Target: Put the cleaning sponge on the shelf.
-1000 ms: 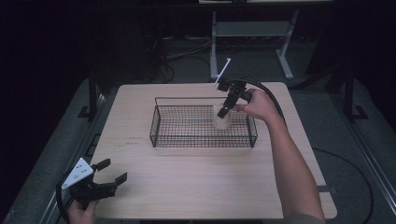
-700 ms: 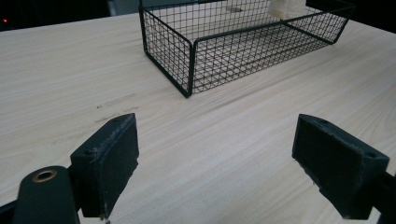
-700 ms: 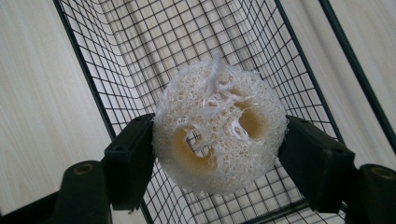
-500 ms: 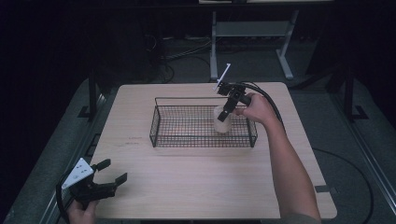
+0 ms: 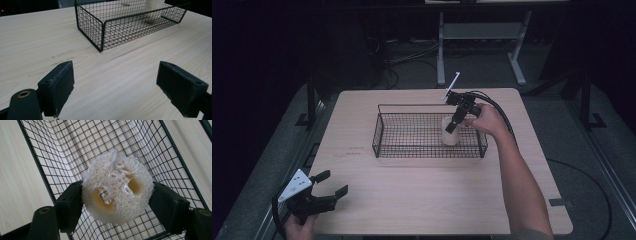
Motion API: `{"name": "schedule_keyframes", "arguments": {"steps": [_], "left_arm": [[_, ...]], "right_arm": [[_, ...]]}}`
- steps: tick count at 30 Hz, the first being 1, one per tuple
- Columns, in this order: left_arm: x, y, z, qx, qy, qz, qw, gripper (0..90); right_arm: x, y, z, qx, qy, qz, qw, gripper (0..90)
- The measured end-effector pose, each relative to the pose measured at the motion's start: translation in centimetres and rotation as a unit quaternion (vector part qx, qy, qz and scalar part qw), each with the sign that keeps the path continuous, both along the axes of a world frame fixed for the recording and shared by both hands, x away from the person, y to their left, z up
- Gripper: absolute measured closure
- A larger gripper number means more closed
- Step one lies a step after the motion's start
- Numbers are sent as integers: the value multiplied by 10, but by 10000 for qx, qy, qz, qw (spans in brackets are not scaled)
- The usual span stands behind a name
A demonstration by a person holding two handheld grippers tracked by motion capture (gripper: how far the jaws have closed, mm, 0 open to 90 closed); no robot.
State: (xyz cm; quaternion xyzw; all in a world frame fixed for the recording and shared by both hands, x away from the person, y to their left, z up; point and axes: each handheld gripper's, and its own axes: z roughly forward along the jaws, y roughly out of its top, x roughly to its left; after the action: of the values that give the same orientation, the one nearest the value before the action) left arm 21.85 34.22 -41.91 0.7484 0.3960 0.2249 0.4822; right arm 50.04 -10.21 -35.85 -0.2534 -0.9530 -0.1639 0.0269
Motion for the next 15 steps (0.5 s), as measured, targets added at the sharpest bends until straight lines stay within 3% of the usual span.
{"name": "schedule_keyframes", "arguments": {"steps": [15], "left_arm": [[0,2,0,-10,-1,17,10000,138]], "right_arm": [[2,4,-7,-45,67,15,10000,284]]}}
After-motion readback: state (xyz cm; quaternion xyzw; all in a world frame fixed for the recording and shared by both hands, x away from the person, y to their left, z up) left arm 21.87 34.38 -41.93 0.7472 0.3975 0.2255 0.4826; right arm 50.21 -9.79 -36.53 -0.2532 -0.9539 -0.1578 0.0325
